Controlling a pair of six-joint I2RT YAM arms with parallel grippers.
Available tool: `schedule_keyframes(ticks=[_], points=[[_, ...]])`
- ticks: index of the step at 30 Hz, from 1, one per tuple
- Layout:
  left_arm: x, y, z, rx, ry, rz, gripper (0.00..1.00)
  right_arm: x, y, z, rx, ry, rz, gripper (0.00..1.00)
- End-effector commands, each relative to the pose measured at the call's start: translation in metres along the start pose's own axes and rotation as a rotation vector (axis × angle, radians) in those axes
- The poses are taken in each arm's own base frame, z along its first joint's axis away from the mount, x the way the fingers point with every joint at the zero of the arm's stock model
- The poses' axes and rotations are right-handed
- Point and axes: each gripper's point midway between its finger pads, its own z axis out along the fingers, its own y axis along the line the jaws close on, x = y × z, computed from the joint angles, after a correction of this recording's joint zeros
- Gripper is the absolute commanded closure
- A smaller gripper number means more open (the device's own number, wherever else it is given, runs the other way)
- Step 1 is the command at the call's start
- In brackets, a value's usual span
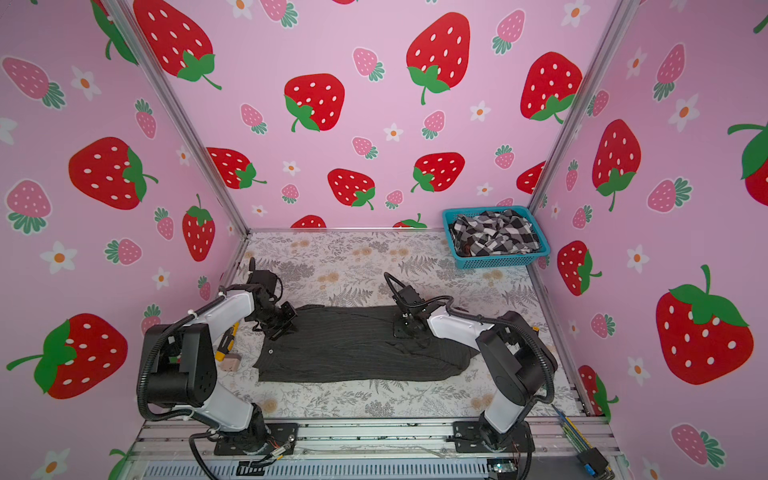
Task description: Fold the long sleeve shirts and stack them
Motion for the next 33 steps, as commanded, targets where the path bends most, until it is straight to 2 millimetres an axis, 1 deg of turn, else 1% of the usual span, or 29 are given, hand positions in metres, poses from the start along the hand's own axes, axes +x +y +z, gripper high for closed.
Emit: schedule_keyframes(ticks=[1,3,6,7,8,9,10,11,12,14,16,17,18,19,22,23,25,26,28,29,31,33], points=[[0.015,0.015,0.014,-0.016,0.050,-0.029,1.00,0.002,-0.018,0.017,0.091,0.038,0.038,0.76],[0.021,0.026,0.022,-0.035,0.072,-0.058,1.00,-0.011,-0.017,0.032,0.098,0.059,0.034,0.78],[0.027,0.034,0.028,-0.038,0.096,-0.089,1.00,-0.041,-0.012,0.054,0.088,0.056,0.027,0.79],[0.028,0.036,0.028,-0.040,0.097,-0.090,1.00,-0.059,-0.005,0.061,0.070,0.041,0.021,0.79],[0.030,0.036,0.028,-0.038,0.097,-0.092,1.00,-0.071,0.000,0.065,0.063,0.051,0.010,0.81],[0.031,0.036,0.027,-0.033,0.098,-0.092,1.00,-0.087,0.008,0.066,0.045,0.037,-0.007,0.81],[0.033,0.035,0.026,-0.025,0.097,-0.090,1.00,-0.104,0.023,0.062,0.009,0.011,-0.035,0.81],[0.034,0.034,0.024,-0.013,0.098,-0.091,1.00,-0.123,0.036,0.054,-0.020,-0.024,-0.064,0.80],[0.036,0.031,0.022,-0.003,0.100,-0.086,1.00,-0.136,0.045,0.044,-0.037,-0.053,-0.082,0.77],[0.040,0.026,0.016,0.017,0.099,-0.073,1.00,-0.159,0.060,0.012,-0.061,-0.112,-0.115,0.63],[0.042,0.020,0.008,0.035,0.098,-0.057,1.00,-0.170,0.062,-0.024,-0.053,-0.175,-0.133,0.50],[0.042,0.015,0.002,0.052,0.094,-0.050,1.00,-0.171,0.058,-0.042,-0.039,-0.201,-0.137,0.44],[0.041,0.009,-0.005,0.067,0.084,-0.041,1.00,-0.169,0.053,-0.056,-0.023,-0.219,-0.138,0.39],[0.037,0.002,-0.014,0.085,0.066,-0.030,1.00,-0.164,0.044,-0.069,0.001,-0.232,-0.137,0.36],[0.023,-0.020,-0.042,0.129,0.004,0.009,1.00,-0.130,0.008,-0.084,0.043,-0.199,-0.088,0.35],[0.019,-0.028,-0.049,0.140,-0.012,0.028,1.00,-0.115,-0.006,-0.084,0.052,-0.178,-0.064,0.35],[0.010,-0.037,-0.056,0.139,-0.036,0.057,1.00,-0.096,-0.028,-0.087,0.064,-0.163,-0.018,0.35],[0.006,-0.040,-0.056,0.138,-0.039,0.068,1.00,-0.086,-0.041,-0.087,0.072,-0.155,0.012,0.35],[0.001,-0.042,-0.049,0.134,-0.028,0.072,1.00,-0.071,-0.059,-0.084,0.068,-0.144,0.060,0.35],[-0.001,-0.043,-0.045,0.132,-0.023,0.072,1.00,-0.065,-0.065,-0.079,0.053,-0.134,0.080,0.35],[-0.003,-0.042,-0.035,0.124,-0.008,0.069,1.00,-0.057,-0.068,-0.068,0.022,-0.106,0.094,0.35],[-0.003,-0.040,-0.024,0.123,0.014,0.063,1.00,-0.051,-0.073,-0.056,0.028,-0.074,0.096,0.35]])
